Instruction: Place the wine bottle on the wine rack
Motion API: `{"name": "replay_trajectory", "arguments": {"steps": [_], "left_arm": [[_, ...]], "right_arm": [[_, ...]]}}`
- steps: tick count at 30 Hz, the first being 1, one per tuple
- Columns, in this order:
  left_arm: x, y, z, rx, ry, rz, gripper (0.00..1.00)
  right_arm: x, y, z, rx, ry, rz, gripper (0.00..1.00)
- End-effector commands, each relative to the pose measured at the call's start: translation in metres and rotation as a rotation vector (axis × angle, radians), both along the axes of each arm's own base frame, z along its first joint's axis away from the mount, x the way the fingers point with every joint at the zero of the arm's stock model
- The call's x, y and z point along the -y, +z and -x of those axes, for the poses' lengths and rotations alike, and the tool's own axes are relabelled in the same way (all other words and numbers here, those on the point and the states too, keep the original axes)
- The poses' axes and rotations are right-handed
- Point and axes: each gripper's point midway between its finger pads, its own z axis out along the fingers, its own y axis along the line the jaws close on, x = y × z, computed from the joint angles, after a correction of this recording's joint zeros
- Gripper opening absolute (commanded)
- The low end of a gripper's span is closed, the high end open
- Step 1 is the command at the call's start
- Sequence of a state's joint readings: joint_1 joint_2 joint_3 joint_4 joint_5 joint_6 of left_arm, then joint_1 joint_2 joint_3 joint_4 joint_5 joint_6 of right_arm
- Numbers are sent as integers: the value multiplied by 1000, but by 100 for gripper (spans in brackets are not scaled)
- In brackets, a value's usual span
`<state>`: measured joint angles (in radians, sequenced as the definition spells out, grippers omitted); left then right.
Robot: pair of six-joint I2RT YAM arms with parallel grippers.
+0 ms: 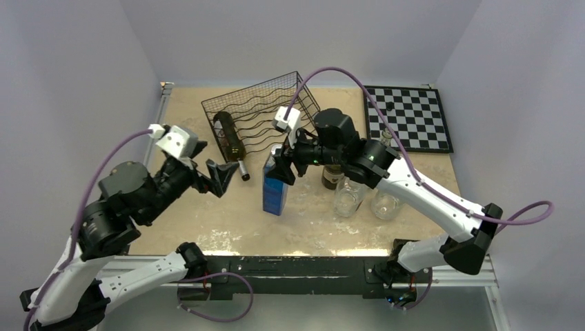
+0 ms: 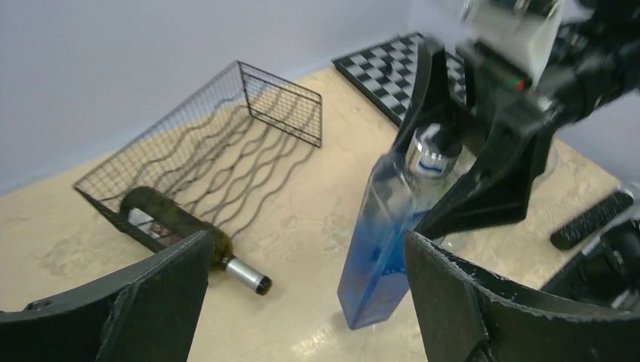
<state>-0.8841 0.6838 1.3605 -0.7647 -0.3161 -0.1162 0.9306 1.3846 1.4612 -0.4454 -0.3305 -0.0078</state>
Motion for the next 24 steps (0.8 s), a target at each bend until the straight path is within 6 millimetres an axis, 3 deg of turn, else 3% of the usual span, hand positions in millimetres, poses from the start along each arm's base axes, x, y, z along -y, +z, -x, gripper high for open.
{"name": "replay_trajectory", "arguments": {"steps": [1, 8, 14, 19, 24], "left_arm": [[40, -16, 6, 12, -171, 53, 99], [69, -44, 18, 13, -324, 78, 99], [102, -68, 39, -4, -542, 70, 99], [118, -64, 60, 35, -701, 122, 99], [132, -60, 68, -24, -802, 181, 99]], "right_arm": [[15, 101, 22, 151, 50, -246, 0], [36, 129, 43, 190, 126, -262, 0], [50, 147, 65, 178, 197, -277, 0], [59, 160, 86, 150, 283, -295, 0], [67, 174, 105, 131, 357, -305, 0]]}}
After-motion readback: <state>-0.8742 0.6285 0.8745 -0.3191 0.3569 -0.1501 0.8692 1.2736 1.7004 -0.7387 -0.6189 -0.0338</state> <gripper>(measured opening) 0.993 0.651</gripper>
